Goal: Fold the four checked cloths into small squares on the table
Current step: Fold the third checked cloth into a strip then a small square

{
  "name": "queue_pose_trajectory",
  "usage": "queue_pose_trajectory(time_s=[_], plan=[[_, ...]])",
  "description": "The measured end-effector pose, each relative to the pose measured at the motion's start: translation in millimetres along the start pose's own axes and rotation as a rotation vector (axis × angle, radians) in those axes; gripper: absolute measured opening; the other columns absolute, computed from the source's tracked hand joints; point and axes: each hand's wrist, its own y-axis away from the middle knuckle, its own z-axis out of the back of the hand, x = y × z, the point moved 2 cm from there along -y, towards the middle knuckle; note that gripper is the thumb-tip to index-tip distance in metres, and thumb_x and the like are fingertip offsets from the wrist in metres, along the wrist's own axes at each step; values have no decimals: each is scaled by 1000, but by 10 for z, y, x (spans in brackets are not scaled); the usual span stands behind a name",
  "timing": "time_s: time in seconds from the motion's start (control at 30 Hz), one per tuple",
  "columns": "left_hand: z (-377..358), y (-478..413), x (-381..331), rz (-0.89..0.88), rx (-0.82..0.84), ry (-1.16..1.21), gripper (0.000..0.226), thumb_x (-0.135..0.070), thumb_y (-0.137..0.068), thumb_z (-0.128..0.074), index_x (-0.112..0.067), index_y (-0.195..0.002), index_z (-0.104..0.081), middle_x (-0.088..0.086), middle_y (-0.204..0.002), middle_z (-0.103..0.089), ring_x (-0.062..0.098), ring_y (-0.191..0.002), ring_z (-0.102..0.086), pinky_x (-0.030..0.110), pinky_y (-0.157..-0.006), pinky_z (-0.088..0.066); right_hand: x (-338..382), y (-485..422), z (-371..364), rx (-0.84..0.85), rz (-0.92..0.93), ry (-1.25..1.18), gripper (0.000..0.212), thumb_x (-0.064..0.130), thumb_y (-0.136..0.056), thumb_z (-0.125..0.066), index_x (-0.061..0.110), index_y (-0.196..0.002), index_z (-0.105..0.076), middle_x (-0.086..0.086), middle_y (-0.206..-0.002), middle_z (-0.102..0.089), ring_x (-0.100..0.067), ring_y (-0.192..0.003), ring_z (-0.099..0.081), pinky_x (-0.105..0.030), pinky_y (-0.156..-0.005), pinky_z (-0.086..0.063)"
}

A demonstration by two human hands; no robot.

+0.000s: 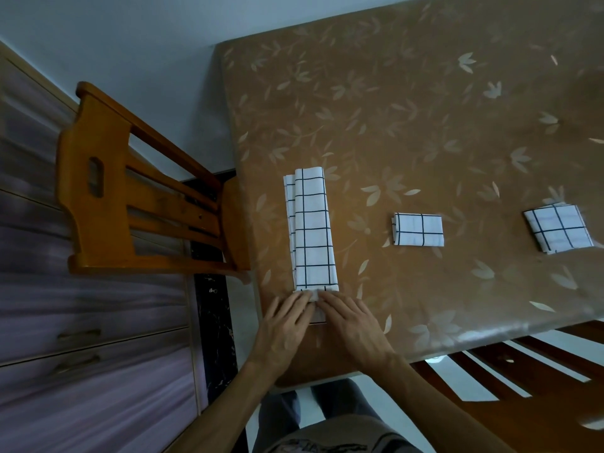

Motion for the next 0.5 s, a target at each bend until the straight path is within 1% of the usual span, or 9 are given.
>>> queue_pose_trajectory(time_s=[0.07, 0.1, 0.17, 0.23, 0.27, 0.33, 0.4, 0.43, 0.5], plan=[[-12, 15, 8, 12, 23, 12, 41, -20, -94, -50, -11, -131, -61, 10, -141, -57, 26, -130, -54, 45, -99, -51, 7, 17, -8, 30, 0, -6, 46, 25, -86, -58, 13, -130, -61, -4, -138, -58, -18, -125, -53, -32, -98, -48], [-10, 16, 19, 14, 28, 34, 40, -21, -95, -48, -11, -131, -61, 10, -142, -56, 26, -130, -54, 45, -100, -50, 8, 29, 0, 46, -3, -16, 47, 27, -88, -53, 13, -132, -60, -4, -140, -56, -18, -127, -52, -32, -99, -47], [29, 1, 64, 7, 54, 93, 40, -32, -98, -47, -13, -130, -62, 8, -144, -54, 24, -133, -50, 44, -105, -46, 8, 42, 38, 80, -22, -44, 50, 32, -89, -44, 14, -133, -60, -3, -143, -54, -16, -128, -50, -32, -99, -47], [65, -18, 135, -39, 98, 119, 42, -43, -96, -54, -17, -128, -62, 6, -148, -50, 22, -137, -45, 43, -110, -41, -4, 44, 61, 111, -29, -58, 50, 33, -90, -42, 14, -132, -61, -2, -144, -53, -16, -129, -50, -32, -99, -47], [79, -32, 167, -71, 97, 113, 40, -43, -95, -57, -17, -125, -63, 6, -148, -50, 21, -137, -46, 43, -109, -41, -5, 38, 71, 118, -31, -59, 49, 32, -90, -42, 14, -131, -61, -2, -143, -54, -16, -128, -51, -32, -98, -47], [81, -60, 206, -126, 54, 96, 25, -33, -96, -59, -16, -113, -66, 7, -142, -56, 22, -133, -50, 42, -105, -44, -7, 12, 72, 126, -39, -61, 48, 30, -88, -43, 14, -128, -63, -2, -140, -56, -17, -125, -53, -32, -94, -49], [93, -105, 207, -142, 15, 97, 12, -20, -97, -60, -14, -105, -68, 8, -137, -60, 23, -128, -54, 41, -104, -45, 2, -20, 81, 126, -51, -68, 46, 29, -88, -43, 13, -126, -65, -4, -136, -59, -19, -122, -56, -33, -92, -51], [104, -124, 199, -137, 4, 106, 11, -16, -97, -60, -13, -104, -68, 8, -134, -62, 23, -126, -55, 41, -103, -45, 8, -33, 86, 122, -57, -70, 46, 29, -88, -44, 12, -125, -65, -5, -134, -60, -21, -120, -56, -34, -91, -51], [150, -154, 177, -94, -8, 167, 14, -16, -99, -56, -12, -106, -67, 7, -129, -65, 21, -121, -59, 40, -100, -47, 17, -43, 105, 108, -75, -79, 44, 29, -87, -45, 13, -123, -65, -5, -131, -62, -22, -118, -56, -35, -90, -51]])
